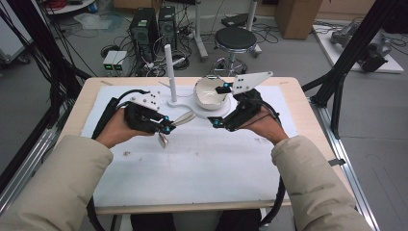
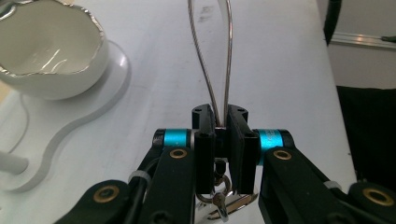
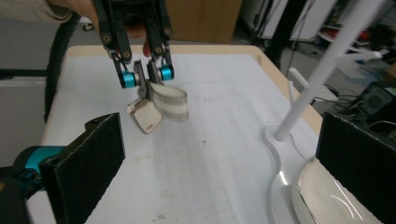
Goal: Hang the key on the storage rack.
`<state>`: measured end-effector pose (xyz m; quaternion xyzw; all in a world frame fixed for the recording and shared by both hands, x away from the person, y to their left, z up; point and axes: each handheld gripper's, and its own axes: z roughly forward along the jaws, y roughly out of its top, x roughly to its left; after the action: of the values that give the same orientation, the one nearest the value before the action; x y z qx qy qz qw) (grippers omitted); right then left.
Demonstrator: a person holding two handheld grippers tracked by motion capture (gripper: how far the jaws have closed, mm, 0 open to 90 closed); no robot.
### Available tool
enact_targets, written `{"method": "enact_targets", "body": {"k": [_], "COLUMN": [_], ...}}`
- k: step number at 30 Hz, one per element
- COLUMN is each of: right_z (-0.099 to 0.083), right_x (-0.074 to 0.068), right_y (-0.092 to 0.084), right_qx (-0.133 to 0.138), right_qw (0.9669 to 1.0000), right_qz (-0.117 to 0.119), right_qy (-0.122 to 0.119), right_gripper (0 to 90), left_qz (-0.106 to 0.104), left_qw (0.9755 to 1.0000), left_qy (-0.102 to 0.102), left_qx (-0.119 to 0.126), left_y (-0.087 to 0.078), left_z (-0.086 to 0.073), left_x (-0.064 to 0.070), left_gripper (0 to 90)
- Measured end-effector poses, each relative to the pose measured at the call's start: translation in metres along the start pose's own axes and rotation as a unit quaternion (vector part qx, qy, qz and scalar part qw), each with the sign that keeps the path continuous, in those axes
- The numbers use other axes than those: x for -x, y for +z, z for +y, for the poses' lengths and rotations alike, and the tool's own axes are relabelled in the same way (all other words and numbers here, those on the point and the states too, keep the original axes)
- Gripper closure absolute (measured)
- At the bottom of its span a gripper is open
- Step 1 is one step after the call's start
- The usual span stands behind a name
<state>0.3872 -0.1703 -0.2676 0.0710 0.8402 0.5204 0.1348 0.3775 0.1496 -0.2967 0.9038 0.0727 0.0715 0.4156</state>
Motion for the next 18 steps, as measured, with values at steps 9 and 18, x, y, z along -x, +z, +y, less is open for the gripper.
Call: {"method": "enact_targets", "body": {"k": [9,18], "right_z": [-0.037,-0.076], "right_x": [0.007,0.010], "right_y": [-0.033,-0.058], "right_qx": [0.036,0.045], "right_qw": [0.9968,0.9909], "right_qz": [-0.053,-0.098], "right_qy": [0.047,0.081], "right_gripper": [0.4,0.4], "left_qz": [0.061,0.120], "left_qw": [0.9966,0.9877], "left_qy": [-0.055,-0.097], "left_qx": [0.013,0.028], "left_y": [-0.011,-0.018], "left_z": [-0.005,-0.014], "left_x": [-0.013,-0.030], "left_gripper": [81.7,81.7]}}
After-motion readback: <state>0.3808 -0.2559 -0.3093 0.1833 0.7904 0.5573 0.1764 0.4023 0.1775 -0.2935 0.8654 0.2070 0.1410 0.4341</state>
